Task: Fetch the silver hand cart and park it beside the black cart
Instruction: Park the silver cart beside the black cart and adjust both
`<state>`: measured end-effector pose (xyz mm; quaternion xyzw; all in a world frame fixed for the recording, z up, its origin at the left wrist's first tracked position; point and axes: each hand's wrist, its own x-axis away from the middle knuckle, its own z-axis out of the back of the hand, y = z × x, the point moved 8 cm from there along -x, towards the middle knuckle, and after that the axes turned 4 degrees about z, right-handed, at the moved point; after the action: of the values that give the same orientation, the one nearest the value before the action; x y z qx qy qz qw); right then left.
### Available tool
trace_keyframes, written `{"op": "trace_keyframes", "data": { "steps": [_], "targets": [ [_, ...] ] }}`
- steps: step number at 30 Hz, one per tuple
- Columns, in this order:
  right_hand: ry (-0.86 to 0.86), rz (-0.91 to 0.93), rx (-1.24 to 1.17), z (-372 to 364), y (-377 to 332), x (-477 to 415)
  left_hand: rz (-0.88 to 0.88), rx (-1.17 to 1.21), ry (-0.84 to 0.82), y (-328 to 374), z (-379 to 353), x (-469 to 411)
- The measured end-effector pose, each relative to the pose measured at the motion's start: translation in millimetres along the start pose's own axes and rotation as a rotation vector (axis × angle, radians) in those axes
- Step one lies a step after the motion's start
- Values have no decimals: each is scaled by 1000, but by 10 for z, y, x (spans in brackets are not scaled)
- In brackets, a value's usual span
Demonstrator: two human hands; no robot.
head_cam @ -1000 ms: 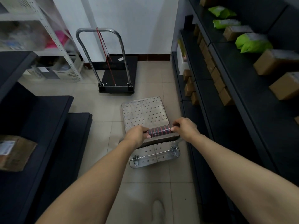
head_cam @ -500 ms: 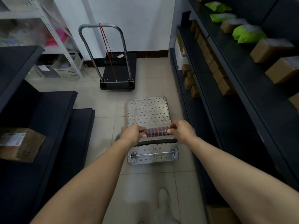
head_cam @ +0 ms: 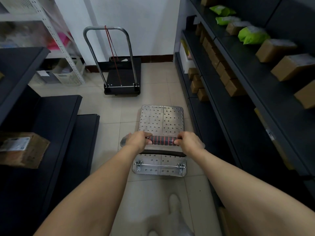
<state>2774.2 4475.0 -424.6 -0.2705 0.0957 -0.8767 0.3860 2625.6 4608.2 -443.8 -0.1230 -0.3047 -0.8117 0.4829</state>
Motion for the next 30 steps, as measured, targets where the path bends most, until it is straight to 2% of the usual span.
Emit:
{"op": "trace_keyframes", "data": {
  "steps": [13, 30],
  "targets": [
    [15, -6, -3, 117, -90, -270, -23, 24, 10, 38, 107, -337],
    [8, 0, -40, 479, -211, -1161, -38, 84, 6, 299, 464, -1185]
  ]
}}
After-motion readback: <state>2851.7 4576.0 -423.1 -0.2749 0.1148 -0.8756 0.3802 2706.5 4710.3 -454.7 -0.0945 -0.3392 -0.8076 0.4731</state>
